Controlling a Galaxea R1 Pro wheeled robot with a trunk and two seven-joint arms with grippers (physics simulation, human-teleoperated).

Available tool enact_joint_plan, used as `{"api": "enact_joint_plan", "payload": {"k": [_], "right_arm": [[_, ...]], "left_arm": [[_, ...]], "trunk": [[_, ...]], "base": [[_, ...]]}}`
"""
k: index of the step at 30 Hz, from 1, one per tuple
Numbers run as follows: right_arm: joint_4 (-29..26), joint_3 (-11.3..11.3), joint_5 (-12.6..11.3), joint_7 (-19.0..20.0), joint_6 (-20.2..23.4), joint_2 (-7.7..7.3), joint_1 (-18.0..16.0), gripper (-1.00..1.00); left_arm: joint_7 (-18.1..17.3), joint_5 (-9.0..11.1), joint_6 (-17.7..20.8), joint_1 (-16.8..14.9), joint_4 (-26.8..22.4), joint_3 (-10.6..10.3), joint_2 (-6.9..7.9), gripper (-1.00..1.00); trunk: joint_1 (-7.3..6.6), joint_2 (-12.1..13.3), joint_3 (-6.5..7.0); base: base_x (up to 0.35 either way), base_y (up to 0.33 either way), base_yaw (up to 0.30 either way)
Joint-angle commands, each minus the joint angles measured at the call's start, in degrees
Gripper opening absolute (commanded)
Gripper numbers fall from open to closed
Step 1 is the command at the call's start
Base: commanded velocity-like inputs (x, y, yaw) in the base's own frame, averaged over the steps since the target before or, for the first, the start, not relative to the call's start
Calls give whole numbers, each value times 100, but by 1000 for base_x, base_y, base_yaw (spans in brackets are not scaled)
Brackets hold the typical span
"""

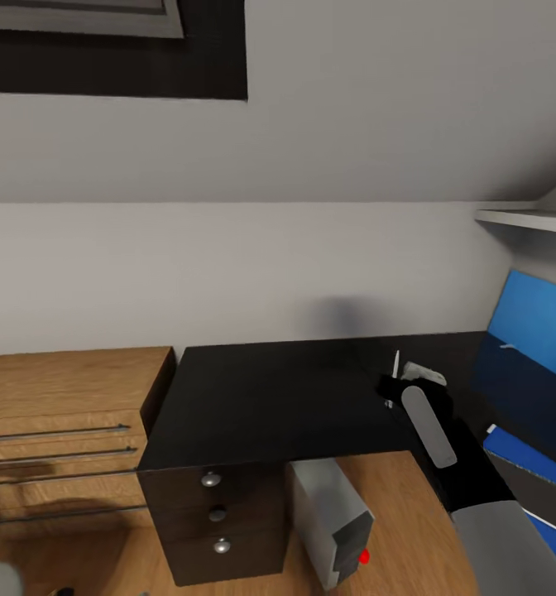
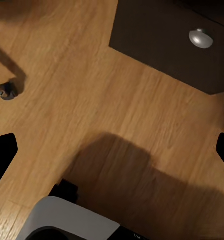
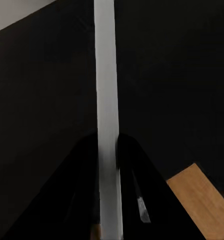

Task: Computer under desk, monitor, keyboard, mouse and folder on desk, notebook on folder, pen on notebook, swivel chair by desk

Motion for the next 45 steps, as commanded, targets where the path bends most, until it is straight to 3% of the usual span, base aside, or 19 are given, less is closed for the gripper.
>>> {"api": "enact_joint_plan", "payload": {"k": [1, 19, 24, 31, 42, 45], "right_arm": [[61, 10, -62, -59, 6, -51, -7, -100], [598, -71, -69, -10, 146, -439, -3, -100], [606, -78, -69, -8, 146, -465, -4, -100], [669, -74, -61, -16, 148, -468, 0, -100], [1220, -24, -19, 48, 139, -468, -6, -100], [1258, 80, 45, 111, 106, -468, -6, -100]], "left_arm": [[35, 62, 21, 3, -18, -2, 3, 100], [61, 74, 10, 3, -60, 70, 48, 100], [61, 80, 18, 3, -189, 85, 58, 100], [59, 107, 38, 3, -309, 309, 127, 100], [52, 117, 38, 3, -317, 331, 128, 100], [52, 119, 38, 3, -317, 332, 128, 100]], "trunk": [[1, -4, -1], [1, -4, 83], [1, -4, 107], [1, -4, 139], [1, -4, 173], [1, -4, 174]], "base": [[0, 0, -273], [0, 0, -273], [0, 0, -272], [0, 0, -271], [0, 0, -153], [0, 0, -16]]}}
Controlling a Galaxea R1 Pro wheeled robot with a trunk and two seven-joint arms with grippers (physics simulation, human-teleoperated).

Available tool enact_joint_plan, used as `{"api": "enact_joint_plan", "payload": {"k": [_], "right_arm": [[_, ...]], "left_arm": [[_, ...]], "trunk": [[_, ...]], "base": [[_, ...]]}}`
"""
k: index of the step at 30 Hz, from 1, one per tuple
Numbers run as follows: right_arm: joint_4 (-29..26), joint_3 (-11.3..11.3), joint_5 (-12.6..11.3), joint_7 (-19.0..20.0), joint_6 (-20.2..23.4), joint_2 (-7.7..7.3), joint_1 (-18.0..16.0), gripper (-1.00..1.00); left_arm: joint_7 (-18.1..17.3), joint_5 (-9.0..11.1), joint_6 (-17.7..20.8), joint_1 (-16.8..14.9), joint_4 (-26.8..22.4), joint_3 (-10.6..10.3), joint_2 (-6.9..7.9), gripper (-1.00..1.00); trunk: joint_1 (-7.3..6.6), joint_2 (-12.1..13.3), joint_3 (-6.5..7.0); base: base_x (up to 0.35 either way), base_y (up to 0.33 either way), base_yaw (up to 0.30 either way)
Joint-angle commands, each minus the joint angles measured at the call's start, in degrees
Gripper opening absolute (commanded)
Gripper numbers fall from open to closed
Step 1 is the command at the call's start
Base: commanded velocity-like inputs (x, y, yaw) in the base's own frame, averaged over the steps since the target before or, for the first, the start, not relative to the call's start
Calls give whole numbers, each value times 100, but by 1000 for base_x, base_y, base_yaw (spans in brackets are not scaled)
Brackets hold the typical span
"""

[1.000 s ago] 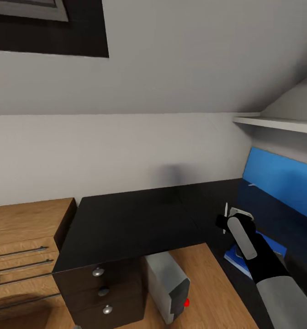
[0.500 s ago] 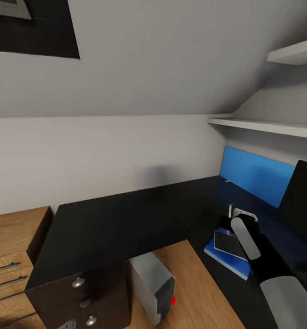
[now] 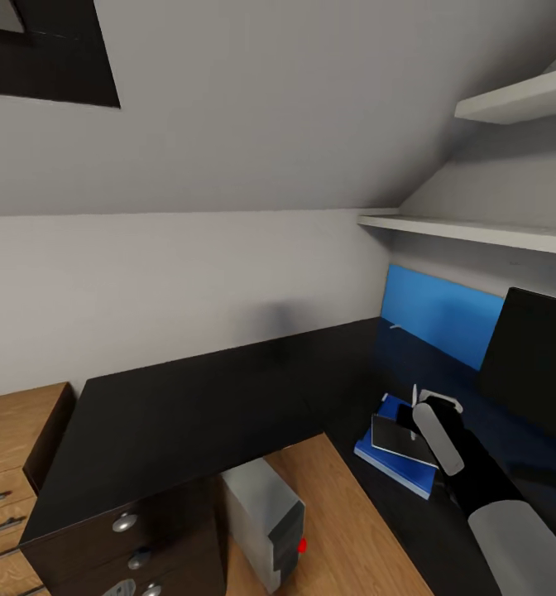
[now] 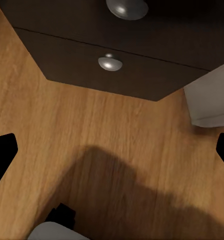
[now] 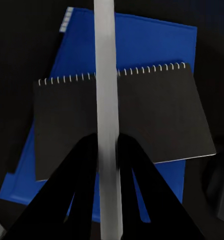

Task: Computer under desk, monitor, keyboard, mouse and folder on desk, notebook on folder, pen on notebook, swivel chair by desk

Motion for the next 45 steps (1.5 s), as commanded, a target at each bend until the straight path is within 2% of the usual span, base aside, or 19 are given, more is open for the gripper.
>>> {"api": "enact_joint_plan", "payload": {"k": [1, 5, 12, 39, 43, 45], "right_arm": [[-2, 61, -34, -46, -10, -7, -5, -100], [48, 73, 116, -54, -121, 41, -14, -100], [48, 76, 116, -41, -276, 59, -14, -100], [53, 76, 107, -30, -319, 50, -14, -100], [50, 76, 107, -30, -321, 53, -14, -100], [49, 76, 107, -30, -326, 54, -14, -100]], "left_arm": [[37, 58, 20, 1, -15, -4, 2, 100], [37, 71, 12, -10, -144, 7, -67, 100], [37, 64, 5, -8, -369, 0, -84, 100], [37, 85, 18, -3, -760, -4, -78, 100], [32, 89, 26, 106, -1104, -4, -78, 100], [29, 97, 32, 347, -1477, -7, -78, 100]], "trunk": [[1, -4, -6], [1, -4, -6], [1, -4, -6], [594, -1087, -490], [681, -1247, -562], [725, -1328, -598]], "base": [[0, 0, -9], [0, 0, 0], [0, 0, 0], [0, 0, 0], [0, 0, 0], [0, 0, 0]]}}
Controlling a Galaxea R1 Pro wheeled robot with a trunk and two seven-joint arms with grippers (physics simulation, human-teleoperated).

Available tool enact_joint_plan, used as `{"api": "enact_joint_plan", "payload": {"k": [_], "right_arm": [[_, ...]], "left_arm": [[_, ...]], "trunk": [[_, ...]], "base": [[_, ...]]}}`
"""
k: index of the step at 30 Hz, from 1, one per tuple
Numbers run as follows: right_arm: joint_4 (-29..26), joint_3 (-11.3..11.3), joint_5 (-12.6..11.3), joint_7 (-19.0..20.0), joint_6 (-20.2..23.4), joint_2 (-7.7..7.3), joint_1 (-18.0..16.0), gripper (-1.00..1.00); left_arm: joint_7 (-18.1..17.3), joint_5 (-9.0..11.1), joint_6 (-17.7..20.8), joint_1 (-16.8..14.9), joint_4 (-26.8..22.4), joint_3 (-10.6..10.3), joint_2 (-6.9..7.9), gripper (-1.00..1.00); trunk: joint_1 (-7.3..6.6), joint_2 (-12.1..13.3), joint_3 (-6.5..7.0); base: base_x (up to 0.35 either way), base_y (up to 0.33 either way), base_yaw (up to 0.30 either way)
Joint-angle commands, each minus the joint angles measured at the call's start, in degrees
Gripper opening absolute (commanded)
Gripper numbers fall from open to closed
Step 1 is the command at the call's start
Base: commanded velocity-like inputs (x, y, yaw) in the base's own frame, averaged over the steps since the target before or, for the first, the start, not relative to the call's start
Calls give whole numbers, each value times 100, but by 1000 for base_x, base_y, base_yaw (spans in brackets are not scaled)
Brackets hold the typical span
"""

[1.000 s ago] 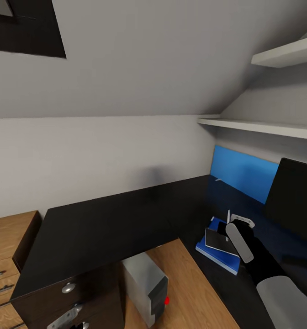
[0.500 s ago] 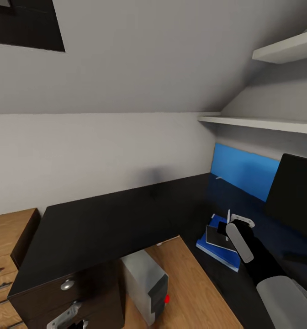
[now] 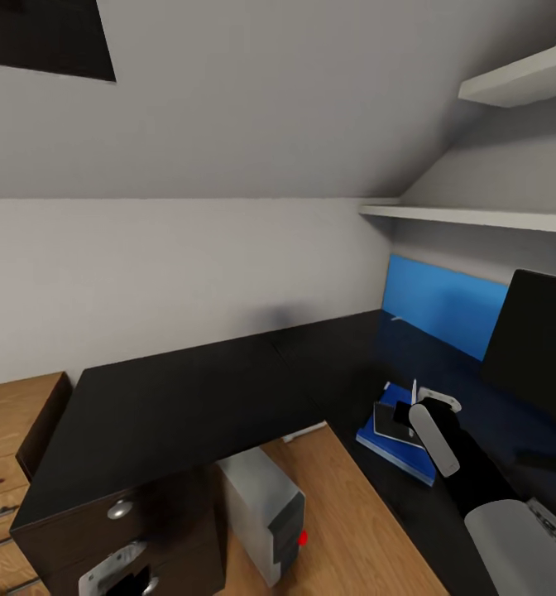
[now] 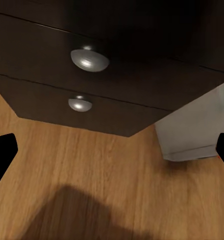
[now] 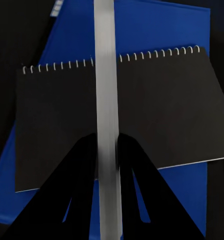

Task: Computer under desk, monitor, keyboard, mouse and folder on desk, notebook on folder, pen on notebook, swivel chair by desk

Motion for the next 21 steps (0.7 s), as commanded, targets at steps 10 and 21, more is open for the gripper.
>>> {"api": "enact_joint_plan", "payload": {"k": [10, 21], "right_arm": [[-5, 21, -58, -62, -29, -7, -5, -100], [-14, 30, -58, -63, -22, 7, -5, -100]], "left_arm": [[35, 64, 24, 305, -446, -9, 2, 100], [35, 66, 33, 317, -458, -9, 2, 100]], "trunk": [[221, -406, -185], [265, -486, -221]], "base": [[0, 0, 0], [0, 0, 0]]}}
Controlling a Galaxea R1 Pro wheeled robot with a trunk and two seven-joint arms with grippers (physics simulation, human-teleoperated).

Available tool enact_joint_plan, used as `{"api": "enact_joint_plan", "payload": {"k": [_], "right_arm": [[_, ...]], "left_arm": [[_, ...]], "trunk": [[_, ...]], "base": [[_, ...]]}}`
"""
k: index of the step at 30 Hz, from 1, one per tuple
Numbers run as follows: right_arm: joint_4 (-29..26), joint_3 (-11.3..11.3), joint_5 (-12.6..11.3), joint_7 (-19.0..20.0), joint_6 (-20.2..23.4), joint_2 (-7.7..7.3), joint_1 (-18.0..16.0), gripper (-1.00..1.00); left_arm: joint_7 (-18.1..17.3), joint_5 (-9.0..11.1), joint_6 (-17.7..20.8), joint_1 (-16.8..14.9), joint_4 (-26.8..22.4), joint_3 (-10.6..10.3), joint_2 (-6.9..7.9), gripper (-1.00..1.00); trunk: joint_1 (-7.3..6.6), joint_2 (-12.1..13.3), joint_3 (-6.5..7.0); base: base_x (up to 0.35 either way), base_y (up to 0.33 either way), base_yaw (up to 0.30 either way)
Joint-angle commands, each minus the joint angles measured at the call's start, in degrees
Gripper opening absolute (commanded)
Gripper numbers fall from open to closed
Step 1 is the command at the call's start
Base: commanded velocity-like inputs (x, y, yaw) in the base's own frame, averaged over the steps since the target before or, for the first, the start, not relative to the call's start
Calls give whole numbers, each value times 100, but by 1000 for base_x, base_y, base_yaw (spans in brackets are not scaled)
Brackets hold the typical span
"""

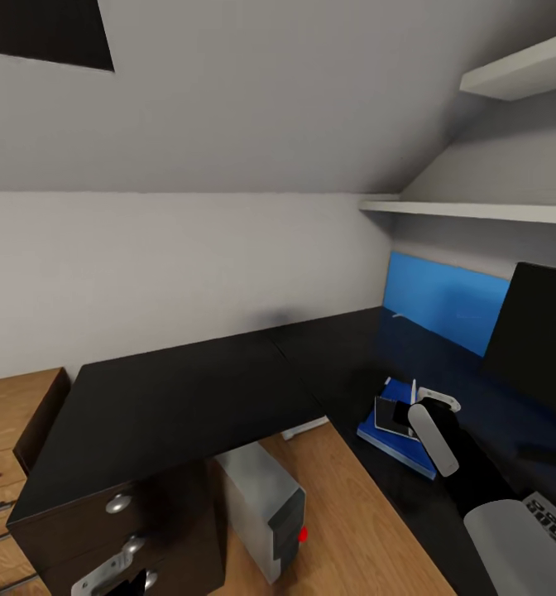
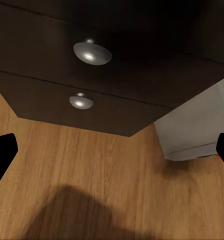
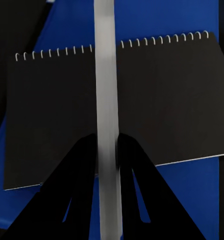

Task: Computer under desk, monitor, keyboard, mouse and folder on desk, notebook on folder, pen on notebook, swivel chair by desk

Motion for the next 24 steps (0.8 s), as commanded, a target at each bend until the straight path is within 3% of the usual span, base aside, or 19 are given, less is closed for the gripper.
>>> {"api": "enact_joint_plan", "payload": {"k": [1, 5, 10, 16, 24], "right_arm": [[-7, 22, -57, -62, 7, -6, -5, -100], [-8, 72, -62, -61, 9, -4, -5, -100], [-15, 236, -64, 136, 3, -17, -5, -100], [-9, 254, -39, 574, -3, -34, -5, -100], [3, 252, -31, 682, -7, -38, -5, -100]], "left_arm": [[37, 59, 18, 0, -11, -3, 0, 100], [37, 63, 19, 0, -10, -3, -4, 100], [37, 65, 24, 0, -9, -3, -6, 100], [37, 65, 27, 0, -3, -3, -1, 100], [34, 41, 6, 0, 16, -3, 2, 100]], "trunk": [[23, -45, -24], [111, -205, -96], [111, -205, -96], [111, -205, -96], [111, -205, -96]], "base": [[0, 0, 0], [0, 0, 0], [0, 0, 0], [0, 0, 0], [24, 0, 0]]}}
